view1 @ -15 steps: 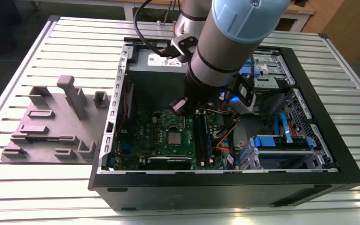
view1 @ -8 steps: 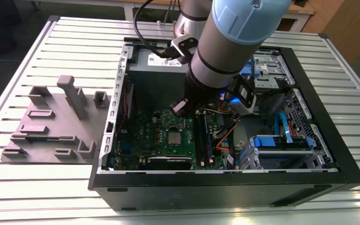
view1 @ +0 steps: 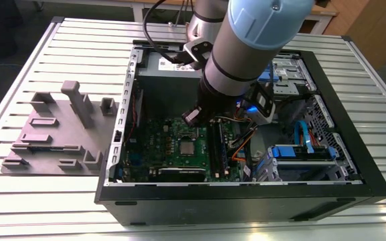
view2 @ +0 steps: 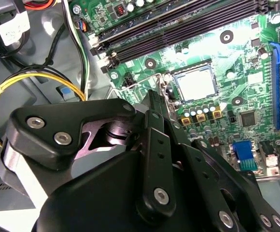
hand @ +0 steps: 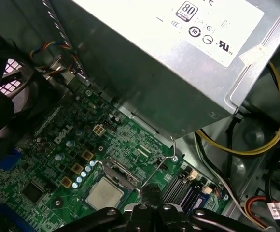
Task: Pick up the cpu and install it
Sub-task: 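Close the cpu cover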
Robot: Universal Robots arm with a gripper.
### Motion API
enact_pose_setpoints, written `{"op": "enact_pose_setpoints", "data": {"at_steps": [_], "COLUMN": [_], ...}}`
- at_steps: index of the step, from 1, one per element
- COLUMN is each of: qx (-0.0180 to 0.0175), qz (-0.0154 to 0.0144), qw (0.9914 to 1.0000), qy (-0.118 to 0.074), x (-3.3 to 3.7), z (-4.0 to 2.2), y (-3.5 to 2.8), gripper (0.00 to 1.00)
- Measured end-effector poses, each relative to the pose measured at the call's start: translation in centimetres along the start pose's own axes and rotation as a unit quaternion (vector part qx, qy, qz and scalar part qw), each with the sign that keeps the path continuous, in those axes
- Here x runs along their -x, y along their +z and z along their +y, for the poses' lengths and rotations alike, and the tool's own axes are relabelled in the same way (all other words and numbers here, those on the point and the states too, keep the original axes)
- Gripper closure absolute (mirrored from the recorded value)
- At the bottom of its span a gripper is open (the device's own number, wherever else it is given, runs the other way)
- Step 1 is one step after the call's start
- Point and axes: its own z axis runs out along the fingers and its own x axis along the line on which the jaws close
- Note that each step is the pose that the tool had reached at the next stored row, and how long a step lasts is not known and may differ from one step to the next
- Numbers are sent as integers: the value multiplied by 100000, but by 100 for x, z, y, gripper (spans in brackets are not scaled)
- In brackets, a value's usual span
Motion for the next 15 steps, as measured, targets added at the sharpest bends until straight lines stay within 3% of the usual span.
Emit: {"op": "enact_pose_setpoints", "data": {"at_steps": [15], "qx": [3], "qz": [4], "qw": [100000], "qy": [-27], "x": [-36], "z": [-48], "y": [-13], "gripper": [89]}}
